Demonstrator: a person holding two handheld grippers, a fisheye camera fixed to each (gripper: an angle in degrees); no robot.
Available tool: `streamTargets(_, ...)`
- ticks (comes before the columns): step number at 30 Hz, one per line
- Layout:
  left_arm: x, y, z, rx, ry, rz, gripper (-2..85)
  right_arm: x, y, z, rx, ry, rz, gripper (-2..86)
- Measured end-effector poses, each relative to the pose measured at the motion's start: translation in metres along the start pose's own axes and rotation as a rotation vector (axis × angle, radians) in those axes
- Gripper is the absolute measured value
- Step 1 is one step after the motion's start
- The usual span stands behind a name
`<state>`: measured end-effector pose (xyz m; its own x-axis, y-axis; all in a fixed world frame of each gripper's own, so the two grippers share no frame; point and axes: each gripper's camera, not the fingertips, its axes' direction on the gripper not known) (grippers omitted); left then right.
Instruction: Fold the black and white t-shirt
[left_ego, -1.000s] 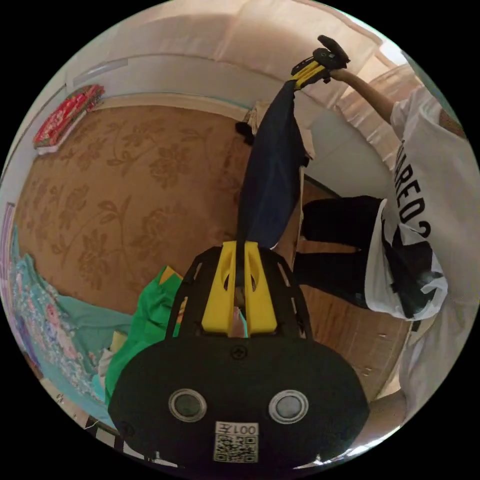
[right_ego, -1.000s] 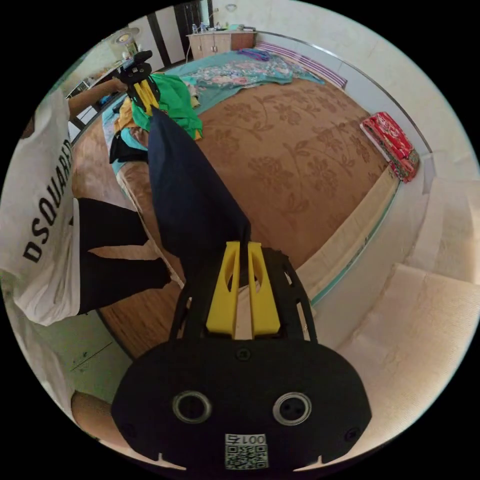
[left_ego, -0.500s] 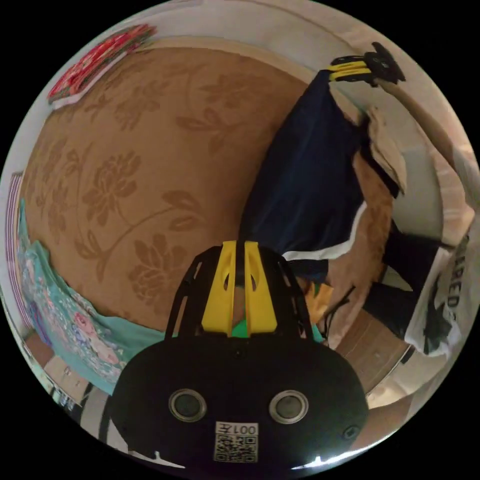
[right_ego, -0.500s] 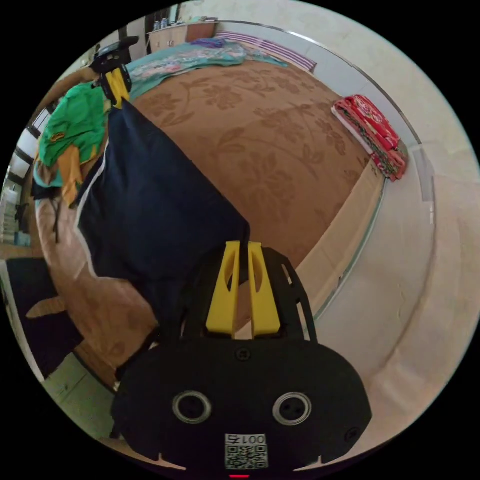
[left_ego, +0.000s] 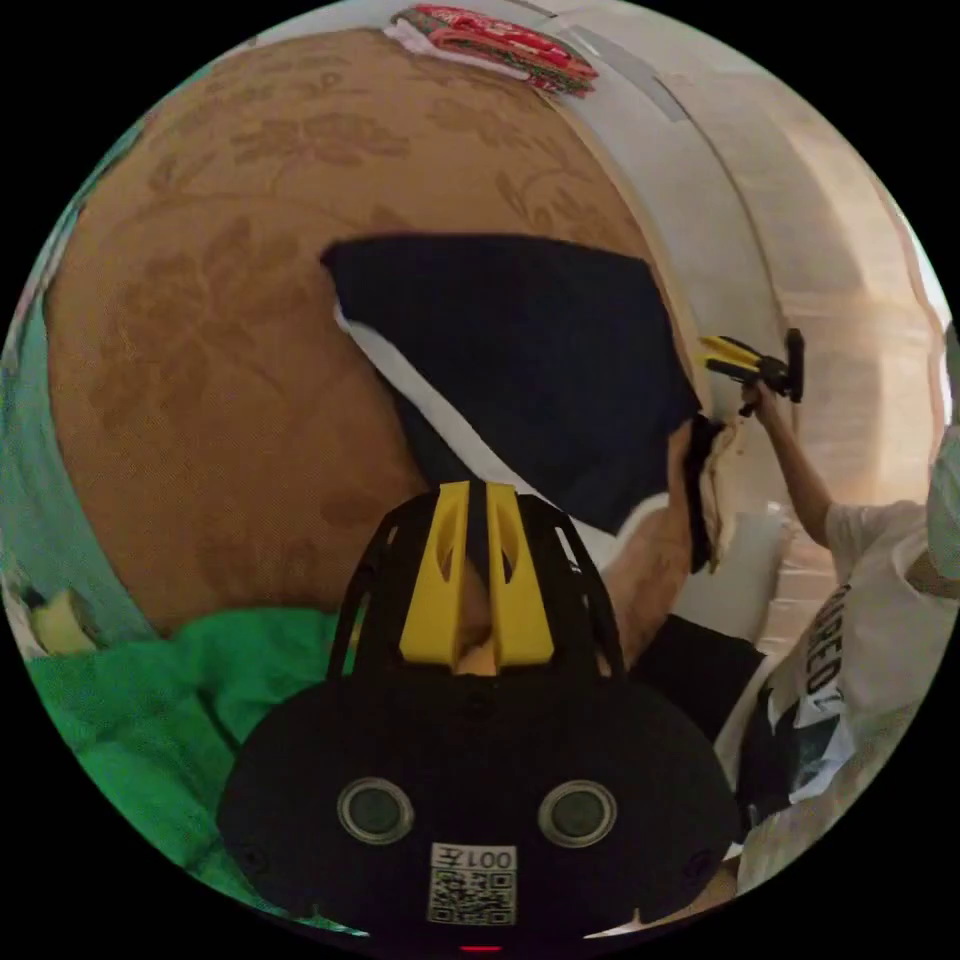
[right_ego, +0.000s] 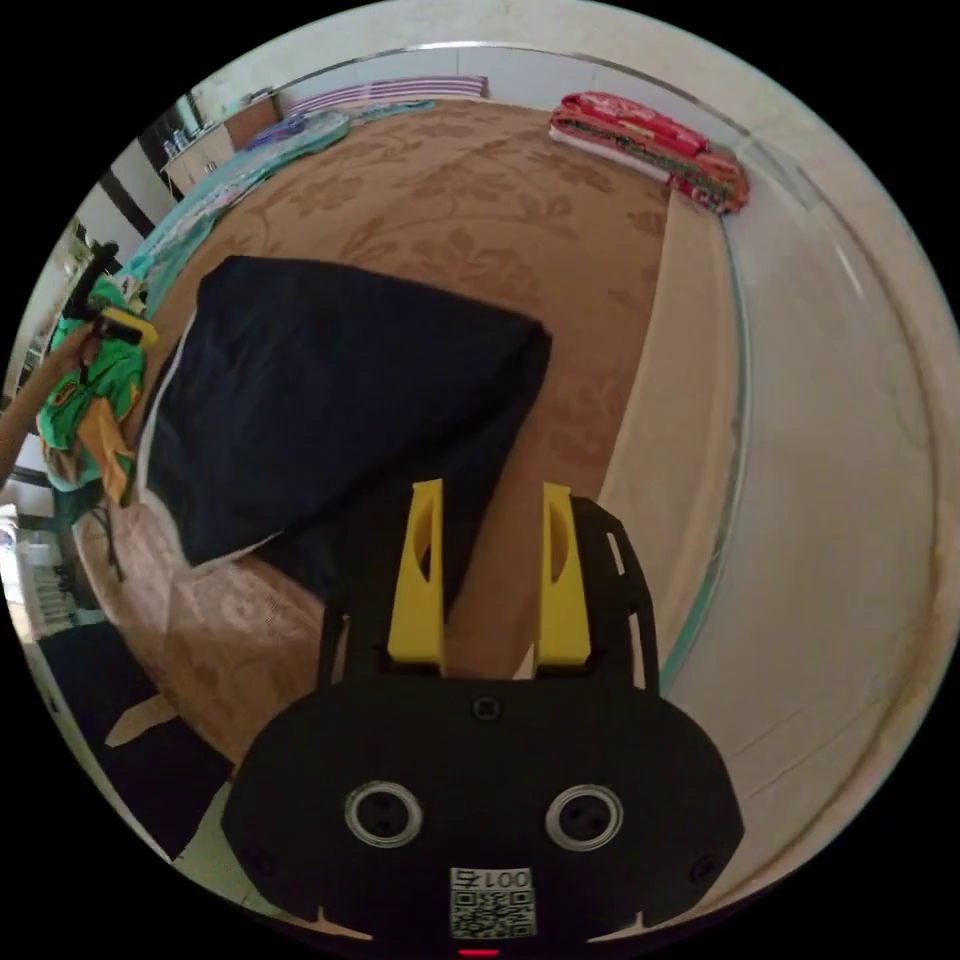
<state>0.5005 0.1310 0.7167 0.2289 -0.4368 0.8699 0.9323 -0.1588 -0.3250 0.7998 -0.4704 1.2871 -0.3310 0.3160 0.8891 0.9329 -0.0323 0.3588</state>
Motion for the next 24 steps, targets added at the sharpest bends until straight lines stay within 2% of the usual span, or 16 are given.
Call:
streamTargets(2, 0.001, 0.032, 0.034, -0.065, 0.027, -0.048, 1.4, 0.002, 0.026, 0.014, -0.064, -0.079, 0.048, 14.1)
streamTargets(5, 0.000, 0.046, 0.068, -0.085, -0.113, -0.113, 0.9, 0.002, 0.055, 0.041, -0.131, -0.066, 0.095, 13.9)
streamTargets(8, 0.000, 0.052, 0.073, -0.038, -0.226, -0.114, -0.6, 0.008, 0.062, 0.046, -0.098, -0.038, 0.184, 11.5)
streamTargets(11, 0.002, 0.060, 0.068, -0.026, -0.255, -0.087, -0.9, 0.005, 0.064, 0.040, -0.093, -0.004, 0.130, 3.4)
streamTargets(15, -0.009, 0.083, 0.052, 0.001, -0.249, -0.121, -1.0, 0.010, 0.082, 0.020, -0.028, 0.008, 0.132, 1.7)
streamTargets(17, -0.024, 0.103, 0.052, -0.035, -0.351, -0.176, -0.9, 0.019, 0.093, 0.015, -0.005, -0.051, 0.174, 1.6)
streamTargets(20, -0.044, 0.124, 0.073, -0.097, -0.291, -0.230, -0.9, 0.036, 0.112, 0.036, -0.047, -0.136, 0.223, 2.0)
streamTargets(22, -0.044, 0.126, 0.078, -0.056, -0.282, -0.207, -0.9, 0.041, 0.122, 0.056, -0.124, -0.088, 0.204, 2.7)
streamTargets(24, -0.042, 0.123, 0.078, 0.016, -0.251, -0.176, -0.9, 0.039, 0.131, 0.047, -0.057, -0.046, 0.211, 4.1)
